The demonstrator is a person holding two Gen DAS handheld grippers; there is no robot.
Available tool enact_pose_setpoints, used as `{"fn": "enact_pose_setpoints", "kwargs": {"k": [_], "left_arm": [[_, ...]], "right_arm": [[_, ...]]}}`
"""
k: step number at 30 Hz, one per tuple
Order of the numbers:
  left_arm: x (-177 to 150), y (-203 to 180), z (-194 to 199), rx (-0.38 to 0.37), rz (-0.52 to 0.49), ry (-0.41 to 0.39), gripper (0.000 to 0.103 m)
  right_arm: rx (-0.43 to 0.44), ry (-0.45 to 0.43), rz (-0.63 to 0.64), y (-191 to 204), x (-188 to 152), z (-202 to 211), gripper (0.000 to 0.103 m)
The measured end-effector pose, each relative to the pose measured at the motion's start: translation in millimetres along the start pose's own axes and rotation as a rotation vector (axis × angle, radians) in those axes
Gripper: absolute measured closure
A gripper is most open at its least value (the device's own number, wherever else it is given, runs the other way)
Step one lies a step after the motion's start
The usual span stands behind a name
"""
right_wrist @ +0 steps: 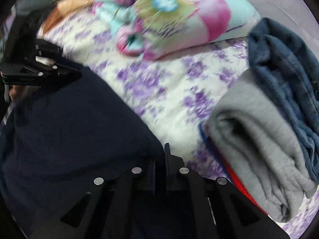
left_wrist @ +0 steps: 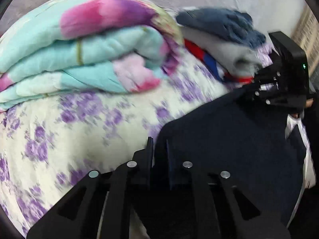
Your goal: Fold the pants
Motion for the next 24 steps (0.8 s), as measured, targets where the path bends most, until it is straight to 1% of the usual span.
{"fn": "enact_pose_setpoints", "kwargs": {"k": [1, 3, 5, 7, 9, 11, 13, 14, 16, 17, 18, 20, 23, 24], "left_arm": [[4.5, 1.1, -2.8, 0.028, -0.019, 0.001, 0.092], [11.0, 3.8, -11.4, 0.063, -0.037, 0.015, 0.093], [11.7, 7.6, -18.0, 0.06, -0.028, 0.027, 0.092], [11.8, 9.7, -19.2, 0.049, -0.014, 0.028, 0.092], [11.4, 9.2, -11.9, 0.054, -0.017, 0.025, 0.092], [15.6, 3.1, 0.6, 0.065, -0.033, 0.02, 0.094], [19.7, -9.2, 18.8, 0.08, -0.064, 0.0, 0.095], [18.7, -15.9, 28.4, 0.09, -0.078, -0.011, 0.095], [12.9, -33.3, 51.0, 0.103, -0.109, -0.03, 0.096], [8.2, -39.4, 58.8, 0.114, -0.119, -0.038, 0.1], [1.7, -47.8, 68.4, 0.112, -0.127, -0.048, 0.1], [-20.1, -68.3, 91.1, 0.083, -0.138, -0.084, 0.1], [-53.2, -100.2, 113.6, 0.061, -0.166, -0.128, 0.101], [-63.2, -111.0, 113.4, 0.065, -0.18, -0.131, 0.101]], "right_arm": [[-0.01, -0.007, -0.007, -3.1, 4.4, -0.9, 0.095], [-0.014, 0.013, -0.021, -9.3, 8.7, -10.5, 0.095], [0.008, 0.04, -0.036, -11.5, 2.6, -22.5, 0.095], [0.024, 0.047, -0.055, -13.8, 0.3, -27.2, 0.095], [0.034, 0.032, -0.074, -14.4, 0.1, -18.1, 0.094], [0.031, 0.007, -0.069, -19.1, -1.9, 3.4, 0.094], [0.027, -0.028, -0.063, -16.0, -3.4, 35.8, 0.094], [0.028, -0.046, -0.061, -7.3, 0.9, 50.2, 0.094], [0.042, -0.087, -0.072, 4.9, -11.4, 89.7, 0.094], [0.041, -0.1, -0.081, 11.7, -16.1, 101.7, 0.094], [0.057, -0.116, -0.091, 24.8, -26.9, 119.9, 0.094], [0.061, -0.141, -0.098, 49.9, -44.9, 141.4, 0.094], [0.033, -0.167, -0.056, 96.5, -78.9, 174.8, 0.095], [0.018, -0.172, -0.037, 111.1, -91.2, 184.8, 0.095]]}}
Point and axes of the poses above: each gripper's, at about its wrist camera, not at the fingertips, and z roughly against the way its jaws point, y to its left, x to its top, the point moved 8 cm from there along -z, roughly the way its jaws point, and after that the axes turned 10 degrees about -x, right-handed, at the moved point
